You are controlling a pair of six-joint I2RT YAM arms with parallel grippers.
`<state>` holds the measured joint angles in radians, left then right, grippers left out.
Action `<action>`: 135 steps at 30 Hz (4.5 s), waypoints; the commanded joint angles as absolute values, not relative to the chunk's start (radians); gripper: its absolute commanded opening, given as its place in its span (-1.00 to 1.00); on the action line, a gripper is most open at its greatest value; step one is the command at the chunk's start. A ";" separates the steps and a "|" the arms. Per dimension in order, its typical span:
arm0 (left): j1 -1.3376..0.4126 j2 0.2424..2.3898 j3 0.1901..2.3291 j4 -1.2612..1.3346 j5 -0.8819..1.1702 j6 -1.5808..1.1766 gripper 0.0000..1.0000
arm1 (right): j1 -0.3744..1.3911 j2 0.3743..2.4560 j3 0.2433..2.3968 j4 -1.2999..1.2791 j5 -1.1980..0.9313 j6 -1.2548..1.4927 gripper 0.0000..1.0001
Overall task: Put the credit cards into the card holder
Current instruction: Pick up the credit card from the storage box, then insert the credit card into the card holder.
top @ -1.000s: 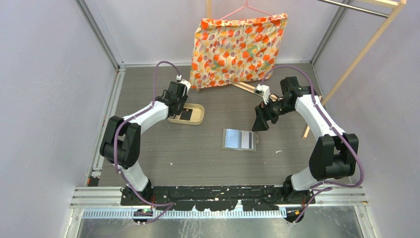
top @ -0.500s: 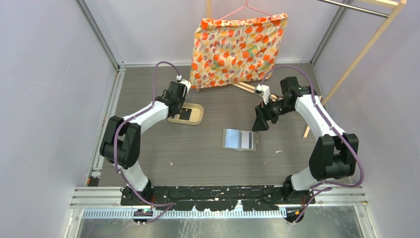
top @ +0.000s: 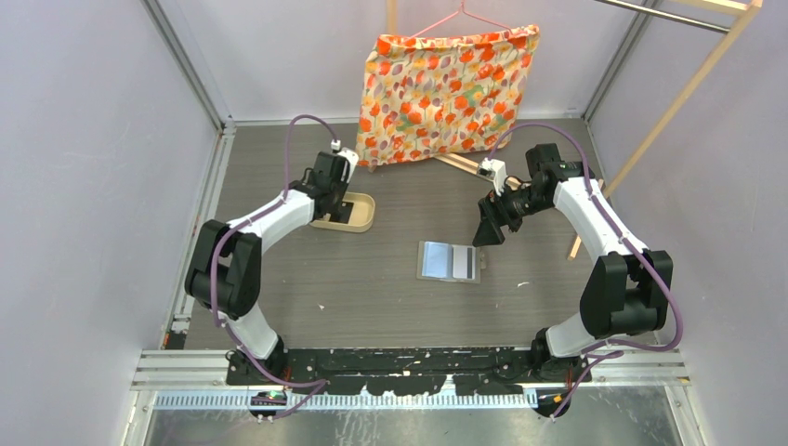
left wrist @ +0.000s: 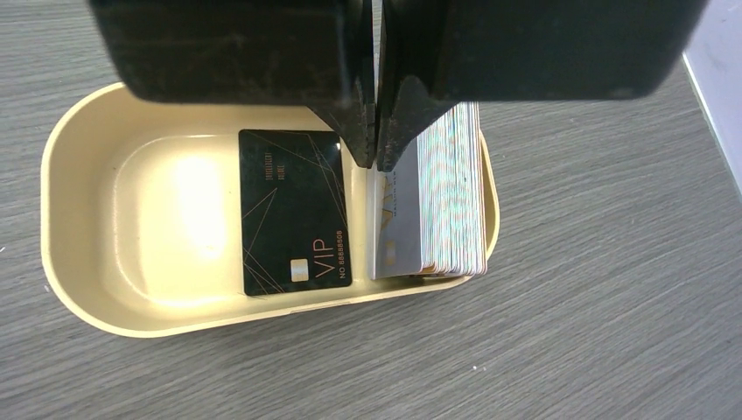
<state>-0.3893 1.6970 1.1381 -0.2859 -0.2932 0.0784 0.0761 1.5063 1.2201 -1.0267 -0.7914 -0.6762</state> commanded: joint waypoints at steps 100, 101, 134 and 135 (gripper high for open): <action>-0.667 1.326 0.675 0.253 0.320 -0.682 0.16 | 0.063 1.172 0.789 -0.355 -1.135 0.366 -0.98; -0.668 1.375 0.677 0.263 0.344 -0.702 0.15 | 0.063 1.178 0.762 -0.342 -1.121 0.389 -0.98; -0.801 1.736 0.864 0.188 0.146 -0.666 0.33 | 0.039 1.657 0.824 -0.476 -0.936 0.241 -0.98; -0.802 1.739 0.866 0.184 0.140 -0.668 0.35 | 0.036 1.658 0.823 -0.479 -0.935 0.240 -0.98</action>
<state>-0.7944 1.7184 0.8272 0.2012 0.1669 -0.6769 0.0475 1.7031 0.8009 -0.4534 -0.9318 0.2794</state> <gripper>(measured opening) 0.657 0.024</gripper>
